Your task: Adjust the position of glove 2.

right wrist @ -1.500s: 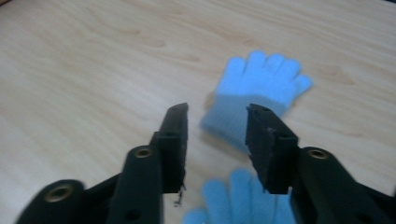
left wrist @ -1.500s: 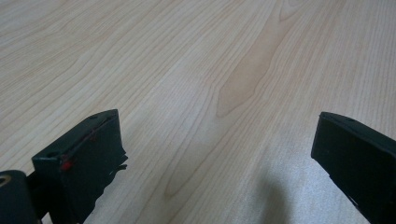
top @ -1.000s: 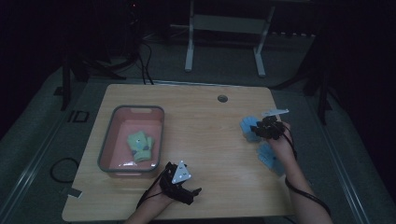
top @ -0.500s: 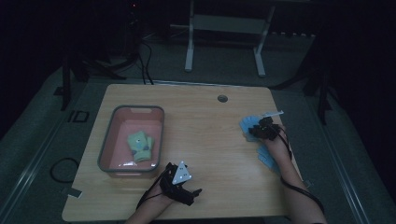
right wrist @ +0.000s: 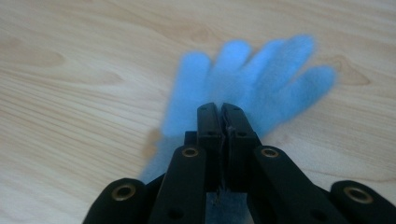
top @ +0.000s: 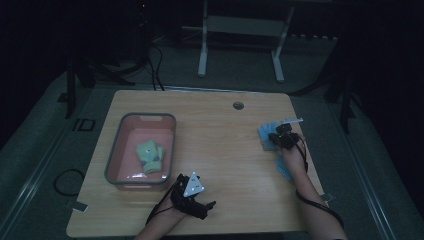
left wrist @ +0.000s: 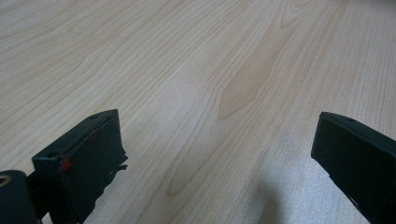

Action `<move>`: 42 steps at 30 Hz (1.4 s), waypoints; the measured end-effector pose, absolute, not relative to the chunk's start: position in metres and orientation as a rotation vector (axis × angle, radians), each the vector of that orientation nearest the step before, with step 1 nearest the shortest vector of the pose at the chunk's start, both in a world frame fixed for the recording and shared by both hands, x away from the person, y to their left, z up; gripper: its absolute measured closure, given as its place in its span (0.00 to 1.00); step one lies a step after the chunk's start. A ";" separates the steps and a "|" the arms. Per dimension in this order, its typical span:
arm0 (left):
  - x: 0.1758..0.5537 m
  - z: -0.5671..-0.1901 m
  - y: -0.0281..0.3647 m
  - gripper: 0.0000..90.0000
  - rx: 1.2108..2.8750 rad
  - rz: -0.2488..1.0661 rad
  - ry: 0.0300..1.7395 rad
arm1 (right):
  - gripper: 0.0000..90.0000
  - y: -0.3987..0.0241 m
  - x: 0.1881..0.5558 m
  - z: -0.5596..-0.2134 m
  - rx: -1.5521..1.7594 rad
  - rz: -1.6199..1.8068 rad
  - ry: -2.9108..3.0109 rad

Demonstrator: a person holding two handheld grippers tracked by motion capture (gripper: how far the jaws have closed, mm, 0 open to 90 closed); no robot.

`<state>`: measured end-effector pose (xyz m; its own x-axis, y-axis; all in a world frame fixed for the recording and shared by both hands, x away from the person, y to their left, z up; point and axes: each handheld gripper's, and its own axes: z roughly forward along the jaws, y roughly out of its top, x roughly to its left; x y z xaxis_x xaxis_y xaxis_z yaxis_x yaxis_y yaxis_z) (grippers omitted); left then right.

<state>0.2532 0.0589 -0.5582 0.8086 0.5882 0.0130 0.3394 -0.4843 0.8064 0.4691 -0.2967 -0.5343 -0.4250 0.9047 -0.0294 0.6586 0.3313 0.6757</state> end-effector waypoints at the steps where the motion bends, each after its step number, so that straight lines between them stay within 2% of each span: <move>1: 0.253 -0.558 0.059 0.03 2.124 0.363 0.681 | 0.97 -0.295 0.468 -0.531 1.376 0.842 2.197; 7: 0.254 -0.559 0.060 0.03 2.123 0.372 0.689 | 0.97 -0.283 0.457 -0.511 1.322 0.865 2.193; 12: 0.254 -0.558 0.061 0.03 2.121 0.377 0.690 | 0.97 -0.264 0.437 -0.482 1.257 0.961 2.191; 23: 0.254 -0.558 0.062 0.03 2.119 0.390 0.687 | 0.97 -0.222 0.387 -0.447 1.194 1.071 2.199; 36: 0.253 -0.556 0.064 0.03 2.102 0.400 0.687 | 0.97 -0.171 0.333 -0.445 1.100 1.209 2.291; 42: 0.252 -0.556 0.064 0.03 2.101 0.397 0.680 | 0.97 -0.157 0.320 -0.465 1.130 1.225 2.337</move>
